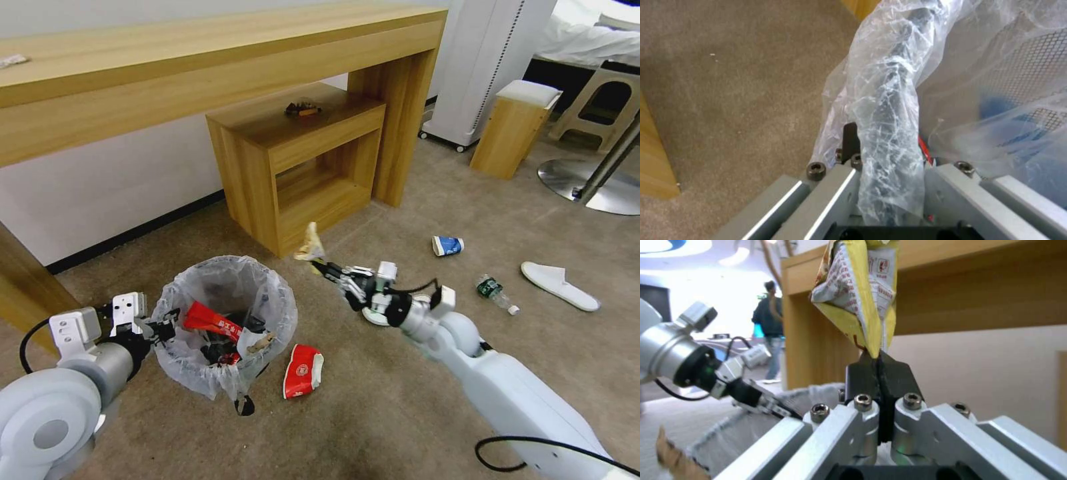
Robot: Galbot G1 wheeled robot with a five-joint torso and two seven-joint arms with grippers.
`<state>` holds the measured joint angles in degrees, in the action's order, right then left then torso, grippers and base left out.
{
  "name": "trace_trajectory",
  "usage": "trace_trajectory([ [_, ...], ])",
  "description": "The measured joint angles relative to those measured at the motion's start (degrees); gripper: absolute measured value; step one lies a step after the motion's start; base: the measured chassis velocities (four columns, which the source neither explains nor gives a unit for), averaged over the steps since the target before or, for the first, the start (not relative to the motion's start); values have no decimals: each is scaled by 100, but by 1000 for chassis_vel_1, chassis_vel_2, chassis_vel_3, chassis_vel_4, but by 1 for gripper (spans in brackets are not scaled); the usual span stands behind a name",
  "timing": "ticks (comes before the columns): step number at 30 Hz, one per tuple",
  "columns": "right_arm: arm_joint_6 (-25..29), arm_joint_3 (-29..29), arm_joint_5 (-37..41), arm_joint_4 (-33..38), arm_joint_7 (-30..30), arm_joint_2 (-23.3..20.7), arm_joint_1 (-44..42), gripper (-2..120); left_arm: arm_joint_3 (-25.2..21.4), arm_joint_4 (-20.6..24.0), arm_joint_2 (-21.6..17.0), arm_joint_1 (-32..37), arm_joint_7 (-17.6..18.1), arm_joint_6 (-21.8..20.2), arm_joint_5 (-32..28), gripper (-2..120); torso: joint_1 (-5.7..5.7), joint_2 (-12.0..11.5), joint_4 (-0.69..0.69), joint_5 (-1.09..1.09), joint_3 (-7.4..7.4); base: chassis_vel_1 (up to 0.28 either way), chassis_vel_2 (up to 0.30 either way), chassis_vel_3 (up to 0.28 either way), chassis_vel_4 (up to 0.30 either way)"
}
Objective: Pick up the trash bin and place the garbage on the floor into it.
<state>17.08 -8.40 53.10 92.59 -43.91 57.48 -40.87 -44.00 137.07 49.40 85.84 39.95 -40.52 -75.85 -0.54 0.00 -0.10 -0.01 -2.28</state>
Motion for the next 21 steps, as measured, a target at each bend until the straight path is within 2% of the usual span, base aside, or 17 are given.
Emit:
trace_trajectory([
  [11,1,-758,-1,-193,-21,535,633,0,68,-124,18,-110,-63,0,-16,0,0,0,0,0,0,0,0,0,0],
  [21,-1,-1048,-128,-298,-105,673,620,0,90,-140,4,-158,-75,1,-51,0,0,0,-1,0,0,0,0,0,0],
])
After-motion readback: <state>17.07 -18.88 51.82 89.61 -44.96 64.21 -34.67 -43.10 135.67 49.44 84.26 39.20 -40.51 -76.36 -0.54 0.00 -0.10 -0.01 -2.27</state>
